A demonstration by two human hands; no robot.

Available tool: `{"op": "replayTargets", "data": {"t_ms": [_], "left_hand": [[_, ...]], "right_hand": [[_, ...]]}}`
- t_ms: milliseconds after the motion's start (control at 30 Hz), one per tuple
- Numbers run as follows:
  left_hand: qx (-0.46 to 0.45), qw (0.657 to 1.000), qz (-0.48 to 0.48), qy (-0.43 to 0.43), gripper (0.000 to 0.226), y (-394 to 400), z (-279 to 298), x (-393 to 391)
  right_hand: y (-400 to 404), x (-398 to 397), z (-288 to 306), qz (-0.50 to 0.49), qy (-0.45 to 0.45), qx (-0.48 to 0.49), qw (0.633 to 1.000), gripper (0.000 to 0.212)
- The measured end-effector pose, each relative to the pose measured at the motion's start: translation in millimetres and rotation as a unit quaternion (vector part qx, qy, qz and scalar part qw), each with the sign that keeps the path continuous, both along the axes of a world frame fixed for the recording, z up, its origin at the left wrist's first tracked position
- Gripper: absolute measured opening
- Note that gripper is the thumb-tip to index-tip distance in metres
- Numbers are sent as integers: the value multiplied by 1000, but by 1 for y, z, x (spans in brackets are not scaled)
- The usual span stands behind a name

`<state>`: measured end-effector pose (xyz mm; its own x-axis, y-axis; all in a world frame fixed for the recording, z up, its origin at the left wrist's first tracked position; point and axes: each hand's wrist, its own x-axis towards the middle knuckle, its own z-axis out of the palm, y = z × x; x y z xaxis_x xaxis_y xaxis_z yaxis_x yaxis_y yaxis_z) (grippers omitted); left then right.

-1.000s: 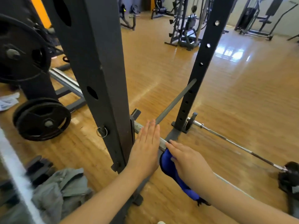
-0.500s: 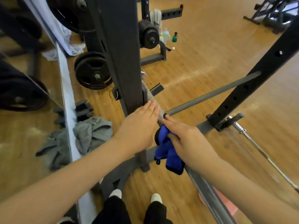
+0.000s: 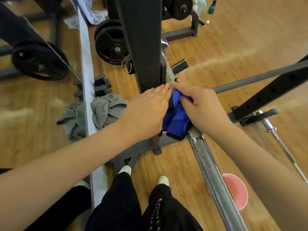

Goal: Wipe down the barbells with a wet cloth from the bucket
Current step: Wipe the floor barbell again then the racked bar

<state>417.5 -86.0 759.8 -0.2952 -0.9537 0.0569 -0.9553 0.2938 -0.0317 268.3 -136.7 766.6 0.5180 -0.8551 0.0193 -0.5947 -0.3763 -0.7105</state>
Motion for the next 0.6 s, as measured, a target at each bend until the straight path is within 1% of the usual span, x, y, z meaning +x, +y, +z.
{"op": "replayTargets", "data": {"t_ms": [67, 133, 233, 333, 400, 500, 600], "left_hand": [[-2, 1000, -7, 3, 63, -1, -1, 2], [-20, 999, -21, 24, 59, -1, -8, 8], [-7, 999, -47, 10, 58, -2, -8, 15], [5, 998, -59, -21, 65, -3, -3, 20], [8, 997, -61, -35, 67, -4, -2, 24], [-4, 996, -81, -22, 55, -4, -1, 24], [-32, 996, -81, -19, 44, -4, 1, 22]], "right_hand": [[-9, 7, -1, -1, 4, -10, 1000, 44], [-21, 16, 0, 2, 8, -15, 1000, 45], [-26, 15, -1, 20, 11, -11, 1000, 45], [-15, -3, -1, 46, -4, 2, 999, 43], [-12, -8, 0, 56, -8, -6, 998, 43], [-29, 7, 2, 54, 18, -33, 998, 47], [-51, 27, 4, 84, 45, -53, 994, 53]]}}
